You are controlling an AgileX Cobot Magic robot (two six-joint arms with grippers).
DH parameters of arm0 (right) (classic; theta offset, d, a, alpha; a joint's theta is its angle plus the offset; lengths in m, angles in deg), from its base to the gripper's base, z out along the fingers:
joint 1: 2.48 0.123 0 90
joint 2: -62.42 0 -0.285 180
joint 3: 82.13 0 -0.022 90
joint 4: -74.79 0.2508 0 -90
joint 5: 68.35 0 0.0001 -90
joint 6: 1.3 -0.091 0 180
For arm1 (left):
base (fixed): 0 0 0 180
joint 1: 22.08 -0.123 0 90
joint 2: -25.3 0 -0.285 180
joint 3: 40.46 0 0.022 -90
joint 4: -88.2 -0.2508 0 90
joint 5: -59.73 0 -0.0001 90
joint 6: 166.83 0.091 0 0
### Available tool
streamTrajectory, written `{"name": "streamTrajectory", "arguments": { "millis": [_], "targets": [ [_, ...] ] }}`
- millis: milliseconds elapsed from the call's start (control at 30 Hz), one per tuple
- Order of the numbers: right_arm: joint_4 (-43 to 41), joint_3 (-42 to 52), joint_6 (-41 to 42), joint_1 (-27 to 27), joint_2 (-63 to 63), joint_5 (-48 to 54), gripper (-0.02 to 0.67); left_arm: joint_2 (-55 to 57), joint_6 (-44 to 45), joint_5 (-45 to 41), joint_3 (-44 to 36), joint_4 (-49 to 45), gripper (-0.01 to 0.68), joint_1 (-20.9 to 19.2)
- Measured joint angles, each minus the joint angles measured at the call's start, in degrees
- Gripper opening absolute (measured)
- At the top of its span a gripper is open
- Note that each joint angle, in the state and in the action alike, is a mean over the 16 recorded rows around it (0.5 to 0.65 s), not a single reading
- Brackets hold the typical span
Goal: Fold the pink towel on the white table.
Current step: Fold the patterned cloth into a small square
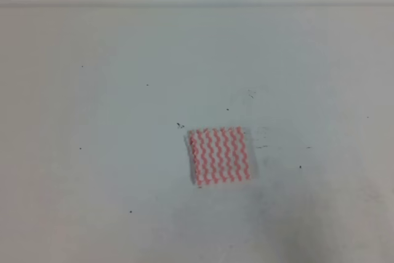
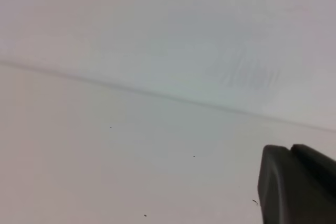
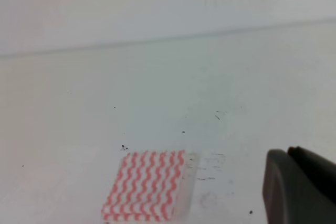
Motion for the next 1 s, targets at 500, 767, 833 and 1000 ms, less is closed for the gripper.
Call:
{"name": "streamTrajectory", "arguments": {
  "millis": [500,767,833,1000],
  "targets": [
    [-7.75,1.68,0.49,-4.21,4.79,-2.84,-0.002,0.02,-0.05,0.39,0.07,0.11,0.0,0.0],
    [-9.01,9.08,0.96,-10.45,14.59,-8.2,-0.002,0.15,-0.05,1.05,0.07,0.11,0.0,0.0],
    [-8.65,11.33,1.09,-11.51,17.14,-9.32,-0.002,0.16,-0.05,1.24,0.07,0.11,0.0,0.0],
    [-8.32,16.1,1.31,-12.79,22.76,-8.65,-0.002,0.18,-0.05,1.53,0.07,0.11,0.0,0.0]
  ]
}}
